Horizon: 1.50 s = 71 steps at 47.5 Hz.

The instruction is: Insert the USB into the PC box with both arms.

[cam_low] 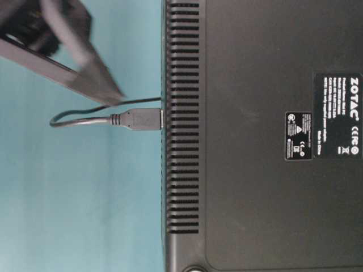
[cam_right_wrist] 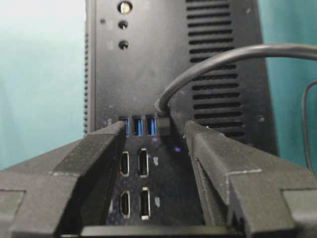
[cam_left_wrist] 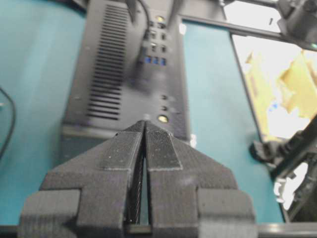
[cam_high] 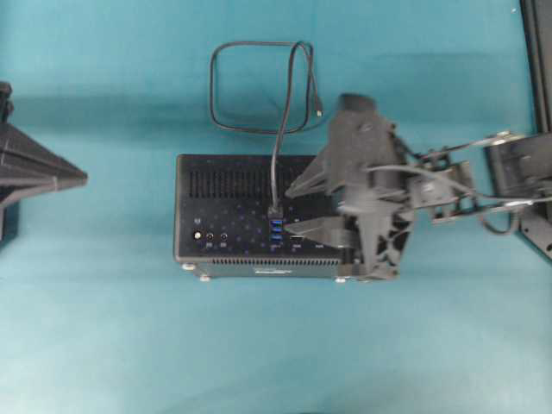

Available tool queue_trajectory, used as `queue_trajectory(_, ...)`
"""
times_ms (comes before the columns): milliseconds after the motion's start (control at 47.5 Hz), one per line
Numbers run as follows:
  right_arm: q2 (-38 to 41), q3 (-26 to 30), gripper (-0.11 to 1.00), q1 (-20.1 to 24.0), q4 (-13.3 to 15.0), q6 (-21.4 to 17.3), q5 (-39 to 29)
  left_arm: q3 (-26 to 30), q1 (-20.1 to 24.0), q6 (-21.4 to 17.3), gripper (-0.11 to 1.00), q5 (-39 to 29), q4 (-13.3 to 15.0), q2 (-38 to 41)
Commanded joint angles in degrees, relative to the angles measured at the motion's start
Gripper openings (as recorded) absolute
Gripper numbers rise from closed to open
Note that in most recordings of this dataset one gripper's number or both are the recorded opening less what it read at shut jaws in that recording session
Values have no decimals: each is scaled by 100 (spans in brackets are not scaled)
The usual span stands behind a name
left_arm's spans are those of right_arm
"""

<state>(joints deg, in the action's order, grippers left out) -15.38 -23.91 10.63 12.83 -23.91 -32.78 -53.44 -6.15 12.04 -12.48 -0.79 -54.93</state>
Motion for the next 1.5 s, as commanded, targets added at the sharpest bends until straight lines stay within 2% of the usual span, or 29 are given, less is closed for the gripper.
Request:
queue_trajectory(0,-220,26,65,9,9,-70,-44,167,-53,-44,0,26,0,62)
queue_trajectory(105,-308,-18,68,9,9,-70,-132,167,-53,-246,0,-9,-9,114)
queue_trajectory(337,-694,-246,68,-9,18,-62,-167,158,-53,-914,0,-149,-9,220)
queue_trajectory(443,-984,-369,68,-26,18,-62,-141,158,-53,-1028,0,-316,-9,264)
queue_trajectory(738,-1714,-791,68,-26,26,-70,44,88,-53,-1072,0,-439,-9,299)
queue_trajectory(1117,-2417,-1608,68,-35,35,-70,984,-53,-53,-1063,0,-527,-9,264)
queue_trajectory(1475,-2496,-1749,68,-105,44,-62,1160,-141,-53,-1063,0,-527,-9,290)
